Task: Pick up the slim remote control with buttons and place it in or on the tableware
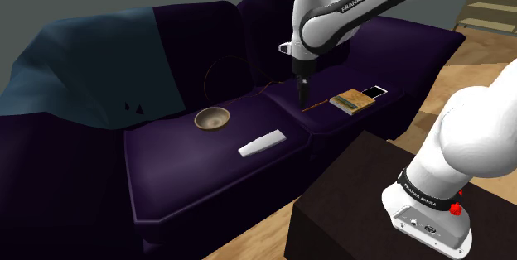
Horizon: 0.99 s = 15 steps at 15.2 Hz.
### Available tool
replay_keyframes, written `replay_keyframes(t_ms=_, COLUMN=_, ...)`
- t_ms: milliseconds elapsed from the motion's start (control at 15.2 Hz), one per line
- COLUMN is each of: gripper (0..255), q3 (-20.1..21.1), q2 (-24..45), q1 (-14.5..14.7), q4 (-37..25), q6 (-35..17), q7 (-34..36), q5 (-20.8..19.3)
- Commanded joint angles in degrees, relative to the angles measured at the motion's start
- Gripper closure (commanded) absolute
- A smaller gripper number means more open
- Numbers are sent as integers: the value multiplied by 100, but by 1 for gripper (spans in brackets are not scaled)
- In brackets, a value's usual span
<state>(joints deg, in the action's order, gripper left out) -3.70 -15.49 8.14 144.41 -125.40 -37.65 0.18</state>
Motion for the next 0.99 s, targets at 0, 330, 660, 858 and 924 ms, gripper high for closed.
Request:
replay_keyframes(t_ms=0, gripper=0, q3=-2, q2=374, q1=88, q4=14, q6=-444, q7=-349, q5=-12)
replay_keyframes(t_ms=330, gripper=0, q3=83, q2=1457, q1=292, q4=-277, q6=-1344, q7=-1118, q5=4)
replay_keyframes(t_ms=660, gripper=0, q3=258, q2=2528, q1=430, q4=-698, q6=-2110, q7=-1802, q5=-43)
replay_keyframes(t_ms=858, gripper=0, q3=380, q2=3154, q1=496, q4=-1003, q6=-2503, q7=-2148, q5=-145)
replay_keyframes(t_ms=924, gripper=0, q3=419, q2=3360, q1=519, q4=-1112, q6=-2624, q7=-2250, q5=-194)
